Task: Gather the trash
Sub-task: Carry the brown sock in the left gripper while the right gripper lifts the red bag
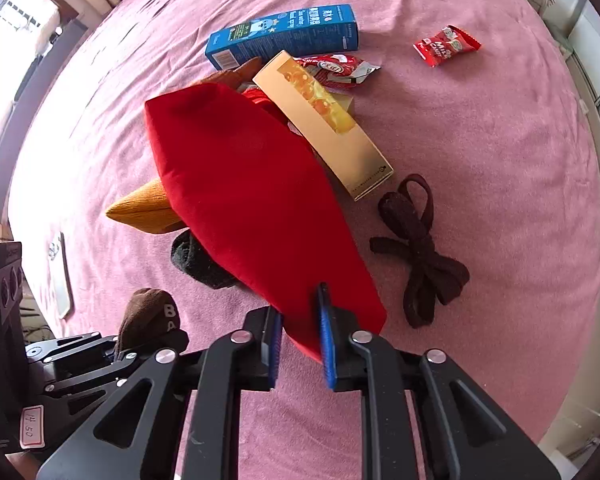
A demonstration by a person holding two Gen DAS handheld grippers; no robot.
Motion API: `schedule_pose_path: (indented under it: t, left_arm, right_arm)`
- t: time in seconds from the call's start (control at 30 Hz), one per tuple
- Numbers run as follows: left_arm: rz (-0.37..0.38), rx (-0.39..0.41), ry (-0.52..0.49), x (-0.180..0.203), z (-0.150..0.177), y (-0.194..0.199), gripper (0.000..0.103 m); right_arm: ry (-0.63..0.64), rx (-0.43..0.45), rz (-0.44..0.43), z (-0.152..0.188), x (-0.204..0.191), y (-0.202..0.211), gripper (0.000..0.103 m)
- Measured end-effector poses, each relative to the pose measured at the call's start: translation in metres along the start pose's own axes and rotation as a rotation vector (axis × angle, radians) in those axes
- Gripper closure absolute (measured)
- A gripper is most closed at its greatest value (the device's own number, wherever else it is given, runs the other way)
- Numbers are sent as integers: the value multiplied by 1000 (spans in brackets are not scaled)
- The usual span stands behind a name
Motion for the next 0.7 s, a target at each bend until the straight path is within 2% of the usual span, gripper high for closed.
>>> schedule_pose_path:
  t: [0.13, 0.17, 0.33, 0.47, 0.53, 0.7]
  left_arm:
    - [30, 13, -28, 22, 4, 14, 94]
    - [33, 14, -44, 30, -1, 26, 94]
    - [48, 11, -123, 75, -11, 38, 94]
    - [59, -6, -194, 122, -17, 26, 94]
    - [66, -15, -230, 155, -5, 17, 94]
    - [93, -52, -351, 225, -8, -1, 94]
  right_arm:
    - [-57, 5, -62, 11, 13, 29, 98]
    - [-73, 8, -76, 15, 17, 37, 98]
    - [-168, 25, -133, 34, 46, 75, 99]
    - [-250, 47, -160, 50, 82, 100, 99]
    - [-289, 66, -172, 58, 101, 113, 99]
    - [-399, 116, -181, 72, 160, 139, 99]
Point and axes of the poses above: each gripper's, at about its wrist camera, not at the fingertips, and y roughly against the way its jaws point, x to its right, z to its underside, the point moved 3 cm from there along -y, roughly the way its jaws point, and after that the axes turned 14 degrees about -y, right-handed, at the moved point
